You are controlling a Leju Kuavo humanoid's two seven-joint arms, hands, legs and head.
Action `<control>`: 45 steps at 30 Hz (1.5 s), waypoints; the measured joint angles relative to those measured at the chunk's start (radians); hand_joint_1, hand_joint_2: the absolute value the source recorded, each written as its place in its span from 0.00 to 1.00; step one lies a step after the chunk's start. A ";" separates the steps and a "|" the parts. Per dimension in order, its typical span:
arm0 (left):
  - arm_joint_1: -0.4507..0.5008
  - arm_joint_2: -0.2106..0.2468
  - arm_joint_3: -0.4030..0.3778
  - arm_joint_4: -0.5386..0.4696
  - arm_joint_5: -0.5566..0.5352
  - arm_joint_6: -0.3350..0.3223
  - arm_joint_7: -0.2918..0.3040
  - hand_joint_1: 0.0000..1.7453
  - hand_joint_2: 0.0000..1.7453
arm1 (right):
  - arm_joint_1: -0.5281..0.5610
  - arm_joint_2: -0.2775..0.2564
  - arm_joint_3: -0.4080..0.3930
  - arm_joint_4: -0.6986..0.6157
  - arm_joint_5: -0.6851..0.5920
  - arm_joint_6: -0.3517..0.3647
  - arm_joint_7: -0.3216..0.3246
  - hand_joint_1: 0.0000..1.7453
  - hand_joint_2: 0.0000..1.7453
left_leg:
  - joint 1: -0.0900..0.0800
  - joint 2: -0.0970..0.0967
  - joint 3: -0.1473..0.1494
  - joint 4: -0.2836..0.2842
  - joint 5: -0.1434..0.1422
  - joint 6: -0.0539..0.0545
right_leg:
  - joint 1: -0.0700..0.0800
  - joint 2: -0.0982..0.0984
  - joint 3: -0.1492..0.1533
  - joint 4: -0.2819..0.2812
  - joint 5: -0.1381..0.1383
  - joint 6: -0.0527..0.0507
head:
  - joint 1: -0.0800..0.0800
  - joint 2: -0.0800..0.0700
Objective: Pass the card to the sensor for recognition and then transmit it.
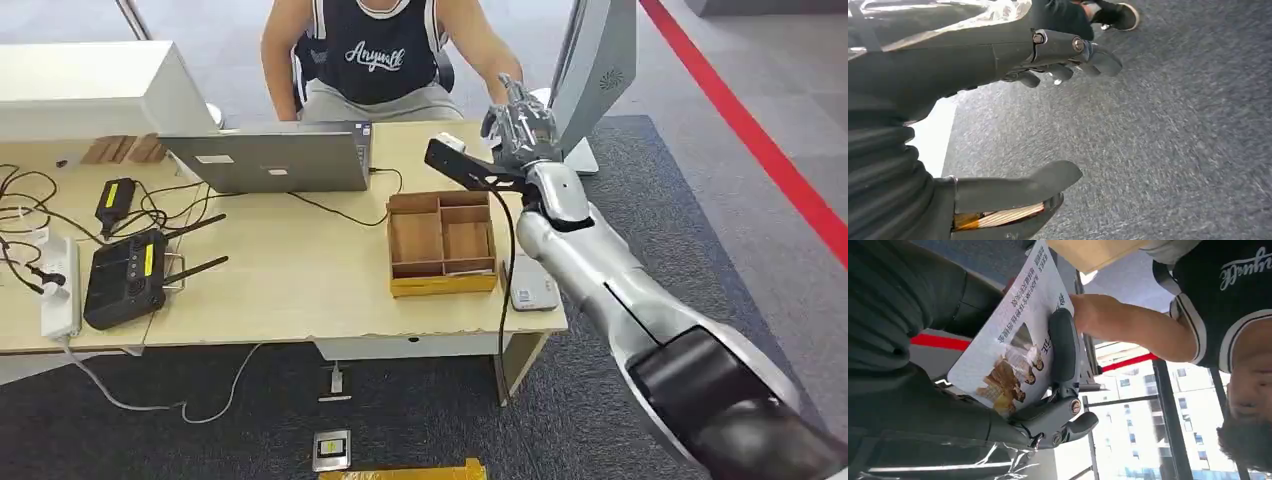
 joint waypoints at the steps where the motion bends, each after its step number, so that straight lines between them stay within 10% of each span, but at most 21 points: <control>1: 0.001 0.000 -0.005 0.000 0.000 0.000 0.000 0.00 1.00 | -0.007 0.011 0.009 0.004 0.005 0.002 0.001 1.00 1.00 | 0.000 0.001 0.000 0.000 0.000 0.000 | 0.000 0.000 0.000 0.000 0.000 0.000 | 0.000 0.000; 33: -0.011 0.016 -0.080 0.000 0.008 -0.033 -0.004 0.00 1.00 | -0.084 0.109 0.100 0.185 0.068 0.053 0.056 1.00 1.00 | -0.002 0.002 -0.001 0.000 -0.001 0.001 | 0.000 0.001 -0.002 -0.001 0.000 0.000 | 0.001 0.000; 34: -0.011 0.016 -0.081 0.000 0.008 -0.034 -0.003 0.00 1.00 | -0.084 0.109 0.101 0.188 0.068 0.053 0.056 0.56 1.00 | -0.002 0.002 -0.001 0.000 -0.001 0.001 | 0.000 0.001 -0.002 -0.001 0.000 0.000 | 0.001 0.000; 36: -0.011 0.017 -0.082 0.000 0.008 -0.036 -0.003 0.00 1.00 | -0.084 0.109 0.104 0.196 0.066 0.053 0.059 0.00 1.00 | -0.001 0.002 -0.001 0.000 -0.001 0.001 | 0.000 0.001 -0.002 -0.001 0.000 0.000 | 0.001 0.000; 38: -0.012 0.019 -0.086 0.000 0.008 -0.038 -0.001 0.00 1.00 | -0.084 0.109 0.106 0.204 0.066 0.053 0.059 0.00 1.00 | -0.001 0.002 -0.001 0.000 -0.001 0.001 | 0.000 0.002 -0.002 -0.001 0.000 0.000 | 0.001 0.000; 39: -0.012 0.019 -0.087 0.000 0.008 -0.039 0.000 0.00 1.00 | -0.084 0.109 0.107 0.206 0.066 0.052 0.061 0.00 0.00 | -0.001 0.002 -0.001 0.000 -0.001 0.001 | 0.000 0.002 -0.002 -0.001 0.000 0.000 | 0.001 0.000; 45: -0.011 0.020 -0.087 0.000 0.011 -0.040 -0.001 0.00 1.00 | -0.085 0.111 0.107 0.223 0.066 0.043 0.059 0.00 0.00 | -0.002 0.002 -0.001 0.000 -0.001 0.001 | 0.000 0.002 -0.001 -0.001 0.001 0.000 | 0.001 0.000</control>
